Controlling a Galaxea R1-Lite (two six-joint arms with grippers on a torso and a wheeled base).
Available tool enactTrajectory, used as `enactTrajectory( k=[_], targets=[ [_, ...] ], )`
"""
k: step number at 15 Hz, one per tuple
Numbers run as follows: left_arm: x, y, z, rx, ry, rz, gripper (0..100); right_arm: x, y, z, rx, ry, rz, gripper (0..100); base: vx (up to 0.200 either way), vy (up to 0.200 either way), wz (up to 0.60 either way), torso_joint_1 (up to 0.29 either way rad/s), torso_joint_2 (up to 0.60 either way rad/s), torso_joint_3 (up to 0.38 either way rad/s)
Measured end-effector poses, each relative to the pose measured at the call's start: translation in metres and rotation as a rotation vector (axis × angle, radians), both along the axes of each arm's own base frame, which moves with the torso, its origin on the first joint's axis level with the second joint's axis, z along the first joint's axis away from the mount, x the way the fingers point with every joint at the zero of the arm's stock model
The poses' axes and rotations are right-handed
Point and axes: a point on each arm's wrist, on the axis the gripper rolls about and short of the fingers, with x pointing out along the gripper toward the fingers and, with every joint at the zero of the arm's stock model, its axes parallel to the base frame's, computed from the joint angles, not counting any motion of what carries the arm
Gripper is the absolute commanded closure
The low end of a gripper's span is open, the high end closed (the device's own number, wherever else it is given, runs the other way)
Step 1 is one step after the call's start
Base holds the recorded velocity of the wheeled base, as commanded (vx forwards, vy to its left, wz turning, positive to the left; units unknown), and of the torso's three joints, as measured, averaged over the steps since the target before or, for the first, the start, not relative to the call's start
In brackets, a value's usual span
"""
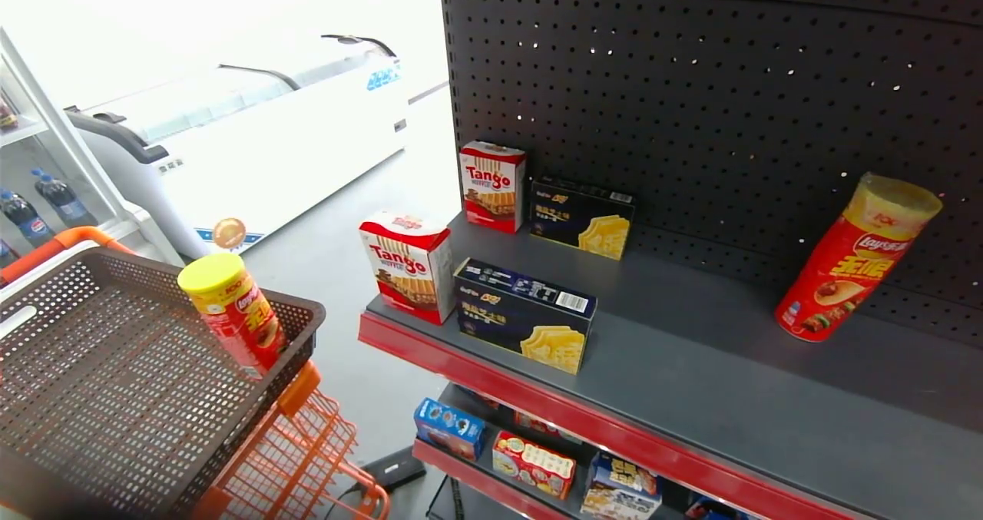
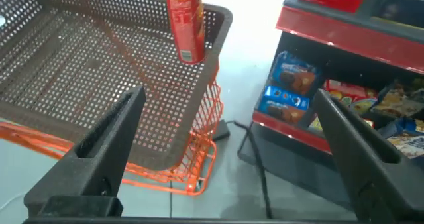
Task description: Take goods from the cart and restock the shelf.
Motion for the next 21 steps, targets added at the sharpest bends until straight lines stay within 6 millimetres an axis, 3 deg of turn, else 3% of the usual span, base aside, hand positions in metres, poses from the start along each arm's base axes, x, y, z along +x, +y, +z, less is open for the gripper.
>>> enactTrajectory(
  k=[4,10,15,21],
  targets=[
    [0.075,0.012,0.007,-0.005,0.118,0.086,0,0.0,0.0,0.0,0.0,0.0,0.001,0,0.0,0.0,0.0,0.0,0.0,0.0],
    [0.18,0.033,-0.016,0.029,-0.044,0.119,0,0.0,0.0,0.0,0.0,0.0,0.0,0,0.0,0.0,0.0,0.0,0.0,0.0],
    [0.223,0.047,-0.054,0.063,-0.057,0.167,0,0.0,0.0,0.0,0.0,0.0,0.001,0,0.0,0.0,0.0,0.0,0.0,0.0],
    [0.273,0.06,-0.076,0.084,-0.128,0.166,0,0.0,0.0,0.0,0.0,0.0,0.0,0,0.0,0.0,0.0,0.0,0.0,0.0]
  ],
)
